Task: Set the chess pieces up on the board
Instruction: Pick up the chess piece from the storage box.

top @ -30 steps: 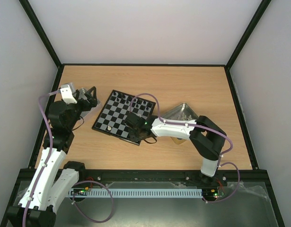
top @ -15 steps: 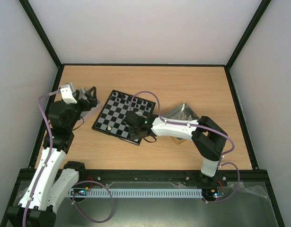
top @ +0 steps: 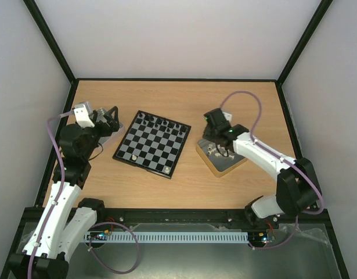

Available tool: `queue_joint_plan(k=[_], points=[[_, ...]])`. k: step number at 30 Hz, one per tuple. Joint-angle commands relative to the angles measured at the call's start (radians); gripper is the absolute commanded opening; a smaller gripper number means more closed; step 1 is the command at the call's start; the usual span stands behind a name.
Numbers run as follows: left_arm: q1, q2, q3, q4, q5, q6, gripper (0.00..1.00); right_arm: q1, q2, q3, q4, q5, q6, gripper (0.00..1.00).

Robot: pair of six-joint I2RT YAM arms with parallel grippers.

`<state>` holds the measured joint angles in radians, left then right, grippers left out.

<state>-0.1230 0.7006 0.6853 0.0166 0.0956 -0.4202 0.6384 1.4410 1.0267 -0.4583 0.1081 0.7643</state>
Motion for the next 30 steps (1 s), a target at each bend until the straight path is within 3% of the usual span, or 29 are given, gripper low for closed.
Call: queue_joint_plan(k=[1, 7, 13, 22, 26, 30], points=[[0.008, -0.009, -0.007, 0.016, -0.004, -0.003, 0.99, -0.161, -0.011, -0.092, -0.009, -0.02, -0.035, 0.32], [0.008, -0.008, -0.007, 0.016, -0.005, -0.003, 1.0, -0.253, 0.065, -0.14, 0.038, -0.104, -0.094, 0.25], [0.008, -0.002, -0.007, 0.019, -0.002, -0.003, 0.99, -0.261, 0.166, -0.105, 0.06, -0.115, -0.126, 0.27], [0.011, -0.001, -0.007, 0.017, -0.005, -0.003, 0.99, -0.261, 0.222, -0.085, 0.06, -0.078, -0.154, 0.15], [0.011, -0.002, -0.007, 0.018, -0.005, -0.003, 0.99, -0.261, 0.214, -0.084, 0.047, -0.069, -0.159, 0.16], [0.011, -0.003, -0.007, 0.017, -0.005, -0.002, 0.99, -0.261, 0.201, -0.076, 0.025, -0.057, -0.169, 0.24]])
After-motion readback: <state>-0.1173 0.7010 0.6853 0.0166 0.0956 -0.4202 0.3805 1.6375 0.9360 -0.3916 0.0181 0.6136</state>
